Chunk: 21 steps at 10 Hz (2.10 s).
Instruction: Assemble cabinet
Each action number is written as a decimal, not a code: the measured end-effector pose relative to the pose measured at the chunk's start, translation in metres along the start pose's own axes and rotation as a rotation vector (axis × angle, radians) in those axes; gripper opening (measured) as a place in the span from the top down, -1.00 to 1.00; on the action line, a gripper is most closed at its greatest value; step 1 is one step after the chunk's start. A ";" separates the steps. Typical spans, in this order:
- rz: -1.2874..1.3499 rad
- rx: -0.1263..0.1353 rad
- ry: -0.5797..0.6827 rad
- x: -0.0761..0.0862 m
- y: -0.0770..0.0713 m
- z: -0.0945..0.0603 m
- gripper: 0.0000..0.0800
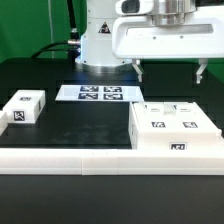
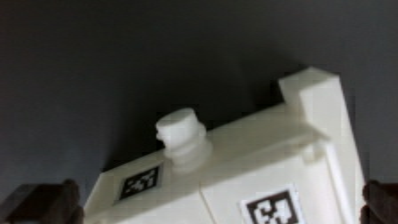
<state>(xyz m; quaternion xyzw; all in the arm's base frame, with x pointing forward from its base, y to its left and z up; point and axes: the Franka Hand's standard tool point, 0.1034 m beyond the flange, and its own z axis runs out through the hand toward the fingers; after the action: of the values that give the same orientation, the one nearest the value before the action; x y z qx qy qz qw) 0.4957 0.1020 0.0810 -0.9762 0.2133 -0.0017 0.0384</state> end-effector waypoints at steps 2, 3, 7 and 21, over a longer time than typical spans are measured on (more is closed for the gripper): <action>-0.068 -0.023 -0.025 -0.011 0.005 0.014 -0.99; -0.058 -0.016 -0.024 -0.010 0.003 0.012 -0.99; -0.323 -0.052 -0.040 -0.010 0.010 0.028 -0.99; -0.383 -0.046 -0.028 0.009 0.023 0.065 -0.99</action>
Offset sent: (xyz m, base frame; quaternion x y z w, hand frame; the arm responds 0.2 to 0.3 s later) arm 0.0000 0.0000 0.0000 0.0000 0.0000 0.0000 1.0000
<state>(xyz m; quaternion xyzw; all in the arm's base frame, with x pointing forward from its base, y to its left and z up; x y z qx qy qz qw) 0.4960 0.0824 0.0145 -0.9995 0.0232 0.0093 0.0179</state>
